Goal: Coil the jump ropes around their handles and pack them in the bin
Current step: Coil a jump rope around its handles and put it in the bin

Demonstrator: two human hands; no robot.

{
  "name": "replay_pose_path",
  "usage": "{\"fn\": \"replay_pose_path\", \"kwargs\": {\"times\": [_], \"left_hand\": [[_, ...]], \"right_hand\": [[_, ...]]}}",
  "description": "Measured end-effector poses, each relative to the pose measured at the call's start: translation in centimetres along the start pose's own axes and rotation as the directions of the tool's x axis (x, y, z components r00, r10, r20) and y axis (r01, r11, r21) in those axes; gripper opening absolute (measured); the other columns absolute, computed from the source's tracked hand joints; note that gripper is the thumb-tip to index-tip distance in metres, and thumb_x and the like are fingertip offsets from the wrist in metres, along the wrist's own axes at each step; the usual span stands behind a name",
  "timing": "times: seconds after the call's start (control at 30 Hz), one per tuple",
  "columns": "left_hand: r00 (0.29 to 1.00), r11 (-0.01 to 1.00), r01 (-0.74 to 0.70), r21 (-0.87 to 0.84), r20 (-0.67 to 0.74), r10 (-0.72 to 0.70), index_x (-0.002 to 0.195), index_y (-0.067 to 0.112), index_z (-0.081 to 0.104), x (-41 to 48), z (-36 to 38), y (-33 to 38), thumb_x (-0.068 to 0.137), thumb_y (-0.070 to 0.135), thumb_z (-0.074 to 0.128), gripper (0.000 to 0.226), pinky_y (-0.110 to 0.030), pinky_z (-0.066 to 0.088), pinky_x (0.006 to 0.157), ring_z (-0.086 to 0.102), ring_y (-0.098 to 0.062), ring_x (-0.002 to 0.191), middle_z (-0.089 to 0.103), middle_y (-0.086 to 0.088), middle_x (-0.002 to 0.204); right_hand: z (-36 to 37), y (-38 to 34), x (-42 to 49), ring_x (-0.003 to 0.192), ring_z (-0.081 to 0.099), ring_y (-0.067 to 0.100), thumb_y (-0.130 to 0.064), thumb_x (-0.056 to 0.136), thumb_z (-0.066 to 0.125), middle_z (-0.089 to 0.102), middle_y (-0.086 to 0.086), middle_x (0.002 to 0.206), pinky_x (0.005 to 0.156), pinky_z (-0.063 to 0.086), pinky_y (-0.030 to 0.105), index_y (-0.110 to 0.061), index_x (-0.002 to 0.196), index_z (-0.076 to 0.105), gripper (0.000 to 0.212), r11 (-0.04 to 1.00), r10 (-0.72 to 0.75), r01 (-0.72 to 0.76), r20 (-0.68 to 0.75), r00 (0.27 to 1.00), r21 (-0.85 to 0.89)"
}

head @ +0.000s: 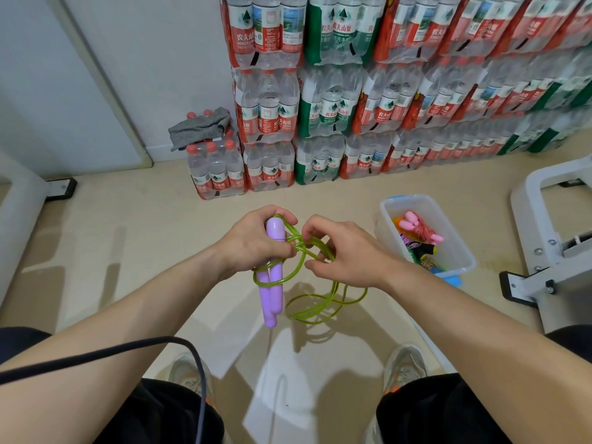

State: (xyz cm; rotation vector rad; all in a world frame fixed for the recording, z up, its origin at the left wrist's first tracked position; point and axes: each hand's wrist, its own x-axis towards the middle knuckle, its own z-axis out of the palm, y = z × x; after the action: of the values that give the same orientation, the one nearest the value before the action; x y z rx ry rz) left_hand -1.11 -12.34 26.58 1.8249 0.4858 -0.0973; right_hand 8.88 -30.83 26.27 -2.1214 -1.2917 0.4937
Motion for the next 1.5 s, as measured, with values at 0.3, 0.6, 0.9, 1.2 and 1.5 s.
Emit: {"fn": "replay_pose_path", "kwargs": {"times": [0.3,0.6,0.9,1.2,1.5], "left_hand": [[1.000,1.000,-0.007,-0.019,-0.004,0.007,0.108,0.023,0.064,0.2,0.0,0.1,0.076,-0.001,0.077,0.042,-0.029,0.051,0.064,0.063,-0.015,0.065,0.069,-0.001,0.074],[0.996,0.996,-0.083,-0.019,0.018,0.083,0.108,0.023,0.064,0.2,-0.3,0.1,0.073,0.001,0.080,0.045,-0.027,0.051,0.061,0.062,-0.017,0.068,0.068,-0.004,0.080],[0.980,0.910,-0.185,0.372,0.006,0.197,0.104,0.034,0.059,0.7,-0.4,-1.7,0.069,0.016,0.085,0.048,-0.036,0.056,0.077,0.065,-0.017,0.084,0.071,0.007,0.089],[0.984,0.927,-0.080,0.367,-0.117,0.131,0.102,0.034,0.059,1.5,-0.9,-2.1,0.069,0.016,0.082,0.043,-0.028,0.057,0.073,0.069,-0.014,0.081,0.073,0.010,0.079],[0.995,0.977,0.044,0.208,-0.095,-0.024,0.102,0.029,0.062,2.0,-1.3,-2.5,0.070,0.012,0.086,0.043,-0.032,0.057,0.066,0.065,-0.019,0.071,0.075,-0.010,0.089]], "right_hand": [[0.1,0.4,0.3,0.063,0.054,0.008,-0.020,0.086,0.068,0.059,-0.014,0.073,0.063,0.045,0.031,-0.034,0.103,0.058,0.024,0.998,-0.017,0.012,-0.081,0.997,-0.063],[0.1,1.2,1.1,0.079,0.059,0.017,-0.025,0.083,0.076,0.063,-0.004,0.082,0.074,0.051,0.038,-0.024,0.077,0.063,0.014,0.995,-0.008,0.000,-0.085,0.996,-0.096],[-0.8,2.4,1.1,0.097,0.052,0.029,-0.016,0.097,0.065,0.054,0.017,0.100,0.094,0.051,0.055,-0.009,0.082,0.065,0.016,0.657,0.334,-0.347,0.154,0.930,0.669],[-0.6,1.8,1.5,0.068,0.053,0.014,-0.024,0.094,0.058,0.055,0.002,0.067,0.071,0.043,0.022,-0.011,0.070,0.053,0.028,0.569,0.339,-0.232,0.032,0.940,0.789],[0.1,1.9,1.8,0.065,0.053,0.022,-0.020,0.077,0.050,0.049,-0.002,0.049,0.089,0.042,0.040,-0.021,0.044,0.051,0.034,0.450,0.426,-0.113,-0.101,0.899,0.886]]}}
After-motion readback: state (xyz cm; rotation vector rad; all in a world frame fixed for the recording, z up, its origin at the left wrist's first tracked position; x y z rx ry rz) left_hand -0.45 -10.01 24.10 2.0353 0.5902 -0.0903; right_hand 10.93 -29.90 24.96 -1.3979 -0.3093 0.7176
